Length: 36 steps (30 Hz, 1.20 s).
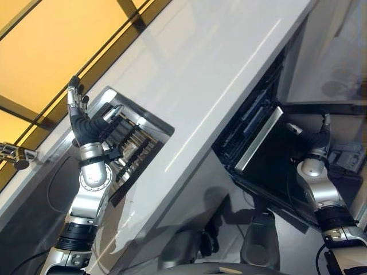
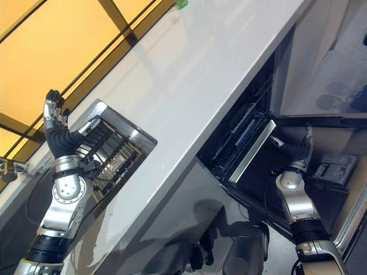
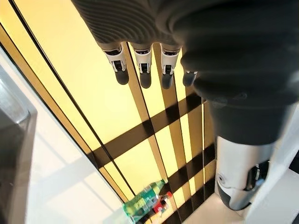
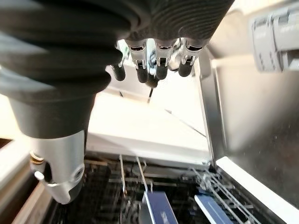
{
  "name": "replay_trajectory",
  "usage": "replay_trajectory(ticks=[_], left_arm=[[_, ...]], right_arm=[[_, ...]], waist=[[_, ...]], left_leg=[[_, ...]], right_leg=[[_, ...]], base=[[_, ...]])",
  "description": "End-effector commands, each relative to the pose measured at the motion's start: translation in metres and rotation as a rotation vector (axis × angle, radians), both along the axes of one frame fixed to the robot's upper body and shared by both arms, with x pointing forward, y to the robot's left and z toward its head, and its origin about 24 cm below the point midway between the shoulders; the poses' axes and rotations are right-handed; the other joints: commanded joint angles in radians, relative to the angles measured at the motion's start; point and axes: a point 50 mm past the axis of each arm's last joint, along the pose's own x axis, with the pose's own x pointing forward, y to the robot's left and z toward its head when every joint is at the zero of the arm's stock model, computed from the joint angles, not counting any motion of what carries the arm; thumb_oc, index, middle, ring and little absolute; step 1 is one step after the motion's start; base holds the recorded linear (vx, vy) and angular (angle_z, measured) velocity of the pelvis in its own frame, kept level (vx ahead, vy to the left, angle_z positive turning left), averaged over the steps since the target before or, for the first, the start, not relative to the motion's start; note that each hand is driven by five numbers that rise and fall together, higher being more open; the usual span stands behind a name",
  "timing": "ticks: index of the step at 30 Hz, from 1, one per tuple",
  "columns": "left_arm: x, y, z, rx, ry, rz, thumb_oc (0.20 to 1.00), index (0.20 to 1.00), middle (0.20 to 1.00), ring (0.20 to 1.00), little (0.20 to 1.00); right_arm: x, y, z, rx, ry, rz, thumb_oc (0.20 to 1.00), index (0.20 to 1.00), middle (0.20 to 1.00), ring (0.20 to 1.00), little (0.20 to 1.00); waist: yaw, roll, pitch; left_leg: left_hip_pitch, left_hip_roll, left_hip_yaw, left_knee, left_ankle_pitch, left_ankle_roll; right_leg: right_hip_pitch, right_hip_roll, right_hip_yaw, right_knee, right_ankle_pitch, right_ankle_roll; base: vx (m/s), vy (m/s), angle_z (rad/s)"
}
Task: Pick up plates and place into dishwasher.
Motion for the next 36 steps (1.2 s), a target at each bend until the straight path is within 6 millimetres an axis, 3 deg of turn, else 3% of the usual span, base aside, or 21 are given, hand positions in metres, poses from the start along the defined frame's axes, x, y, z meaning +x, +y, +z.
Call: replay_trajectory(ticks=[1, 4, 10, 17, 22, 28, 36], left_arm=[[-0.011, 0.013, 0.025, 0.037, -0.15, 0.052, 1.0, 1.0, 1.0, 1.0, 1.0], [-0.009, 0.016, 0.025, 0.038, -0.151, 0.075, 1.0, 1.0, 1.0, 1.0, 1.0], [-0.009, 0.017, 0.022, 0.022, -0.166, 0.097, 1.0, 1.0, 1.0, 1.0, 1.0], [-0.01, 0.019, 0.014, 0.002, -0.136, 0.13, 1.0, 1.0, 1.0, 1.0, 1.0], [-0.005, 0.018, 0.014, -0.005, -0.134, 0.133, 1.0, 1.0, 1.0, 1.0, 1.0], [0.003, 0.01, 0.016, -0.006, -0.151, 0.124, 1.0, 1.0, 1.0, 1.0, 1.0], [0.008, 0.004, 0.026, -0.008, -0.193, 0.108, 1.0, 1.0, 1.0, 1.0, 1.0]], right_arm=[[-0.019, 0.001, 0.011, -0.033, -0.161, -0.052, 1.0, 1.0, 1.0, 1.0, 1.0], [-0.034, -0.011, -0.001, -0.079, -0.15, -0.171, 1.0, 1.0, 1.0, 1.0, 1.0], [-0.049, -0.033, -0.02, -0.08, -0.092, -0.326, 1.0, 1.0, 1.0, 1.0, 1.0], [-0.074, -0.029, -0.064, -0.054, 0.083, -0.33, 1.0, 1.0, 1.0, 1.0, 1.0], [-0.085, -0.029, -0.083, -0.034, 0.161, -0.329, 1.0, 1.0, 1.0, 1.0, 1.0], [-0.093, -0.044, -0.093, -0.004, 0.198, -0.393, 1.0, 1.0, 1.0, 1.0, 1.0], [-0.085, -0.061, -0.087, 0.138, 0.096, -0.519, 1.0, 1.0, 1.0, 1.0, 1.0]], waist=[[-0.002, -0.023, -0.065], [-0.008, -0.031, -0.067], [-0.053, 0.008, -0.057], [-0.099, 0.008, -0.086], [-0.128, 0.013, -0.089], [-0.148, 0.052, -0.047], [-0.142, 0.106, 0.028]], left_leg=[[-0.092, -0.013, -0.007, 0.084, -0.04, 0.035], [-0.1, -0.011, -0.018, 0.073, -0.025, 0.015], [-0.065, 0.011, -0.003, -0.004, 0.013, -0.007], [-0.009, 0.024, 0.025, -0.061, 0.022, -0.016], [-0.002, 0.032, 0.044, -0.07, 0.023, -0.021], [-0.045, 0.041, 0.055, -0.021, 0.017, -0.021], [-0.203, 0.032, 0.056, 0.186, -0.042, 0.001]], right_leg=[[-0.001, -0.108, 0.015, 0.159, 0.049, -0.001], [0.02, -0.105, -0.007, 0.077, 0.045, -0.006], [0.028, -0.066, 0.002, 0.018, 0.011, -0.006], [0.062, -0.043, 0.011, -0.054, 0.004, 0.011], [0.054, -0.037, 0.027, -0.064, 0.005, 0.021], [-0.018, -0.043, 0.046, 0.027, -0.032, 0.01], [-0.171, -0.064, 0.069, 0.287, -0.133, -0.054]], base=[[-0.17, -0.147, -0.27], [-0.17, -0.13, -0.38], [-0.14, 0.006, -0.21], [-0.05, -0.018, -0.25], [-0.05, -0.007, -0.11], [-0.07, 0.063, -0.15], [-0.11, 0.055, 0.01]])
